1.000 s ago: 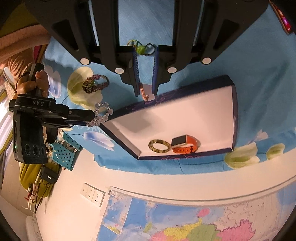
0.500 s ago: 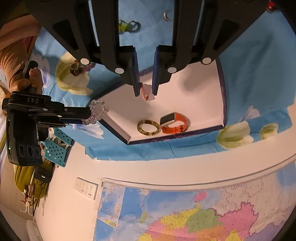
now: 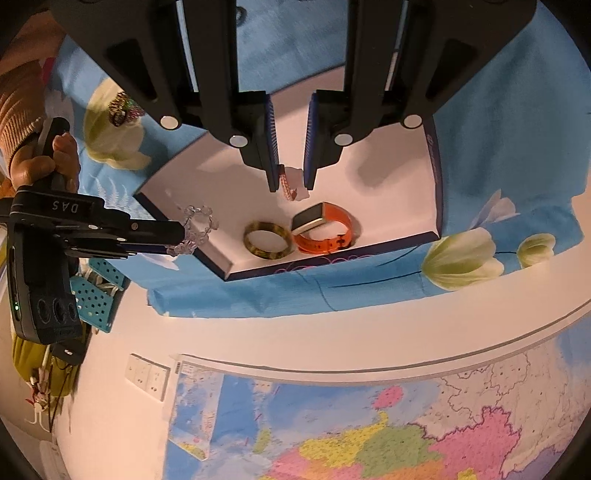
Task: Organize jewelry
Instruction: 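Carry the heart charm into the box with the left tool while the right tool releases the crystal bracelet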
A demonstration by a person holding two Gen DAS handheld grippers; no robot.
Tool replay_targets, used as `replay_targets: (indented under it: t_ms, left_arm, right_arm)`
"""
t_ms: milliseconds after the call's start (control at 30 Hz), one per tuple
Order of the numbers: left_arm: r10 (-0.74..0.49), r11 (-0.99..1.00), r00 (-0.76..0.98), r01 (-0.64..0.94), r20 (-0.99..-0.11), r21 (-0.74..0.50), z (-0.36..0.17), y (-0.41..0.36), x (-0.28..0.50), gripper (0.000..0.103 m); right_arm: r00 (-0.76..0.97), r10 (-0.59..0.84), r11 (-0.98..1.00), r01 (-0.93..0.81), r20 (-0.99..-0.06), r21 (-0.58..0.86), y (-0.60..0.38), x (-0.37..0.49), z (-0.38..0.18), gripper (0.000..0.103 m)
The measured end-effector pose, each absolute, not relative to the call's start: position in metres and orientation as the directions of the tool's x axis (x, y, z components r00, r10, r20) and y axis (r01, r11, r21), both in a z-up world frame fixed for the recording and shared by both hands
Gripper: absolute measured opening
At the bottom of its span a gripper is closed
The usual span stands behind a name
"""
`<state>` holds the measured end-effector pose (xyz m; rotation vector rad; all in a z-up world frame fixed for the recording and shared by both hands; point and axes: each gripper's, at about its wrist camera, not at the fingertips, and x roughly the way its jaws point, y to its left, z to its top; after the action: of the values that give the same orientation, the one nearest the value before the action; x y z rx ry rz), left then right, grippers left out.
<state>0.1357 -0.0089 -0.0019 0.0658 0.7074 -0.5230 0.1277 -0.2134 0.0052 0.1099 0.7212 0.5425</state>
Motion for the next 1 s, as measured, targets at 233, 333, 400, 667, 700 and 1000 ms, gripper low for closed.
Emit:
replay_targets:
  t_ms: [233, 333, 400, 667, 700, 1000]
  left_arm:
    - [-0.415, 0.885, 0.634, 0.447, -0.653, -0.128, -0.011, -0.008, 0.152, 0.014]
    - [-0.411, 0.888, 0.628, 0.441, -0.661, -0.132, -0.014, -0.009, 0.157, 0.014]
    - [-0.408, 0.889, 0.626, 0.439, -0.665, -0.131, -0.016, -0.01, 0.16, 0.014]
    - [-0.395, 0.888, 0.616, 0.445, -0.682, -0.112, -0.019, -0.019, 0.168, 0.014]
    - [-0.393, 0.888, 0.613, 0.448, -0.685, -0.109, -0.02, -0.02, 0.169, 0.014]
    - [-0.372, 0.885, 0.596, 0.459, -0.711, -0.078, -0.029, -0.031, 0.179, 0.014]
  right_arm:
    - [0.612, 0.51, 0.856, -0.433, -0.604, 0.284, -0.209, 0.141, 0.001, 0.016]
    - [0.606, 0.511, 0.855, -0.434, -0.61, 0.284, -0.208, 0.144, -0.002, 0.015]
    - [0.601, 0.512, 0.854, -0.435, -0.613, 0.286, -0.208, 0.146, -0.004, 0.016]
    - [0.588, 0.504, 0.858, -0.423, -0.633, 0.291, -0.206, 0.158, -0.011, 0.015]
    - [0.585, 0.505, 0.858, -0.423, -0.635, 0.292, -0.205, 0.159, -0.011, 0.015]
    - [0.568, 0.505, 0.857, -0.417, -0.65, 0.302, -0.201, 0.172, -0.017, 0.015]
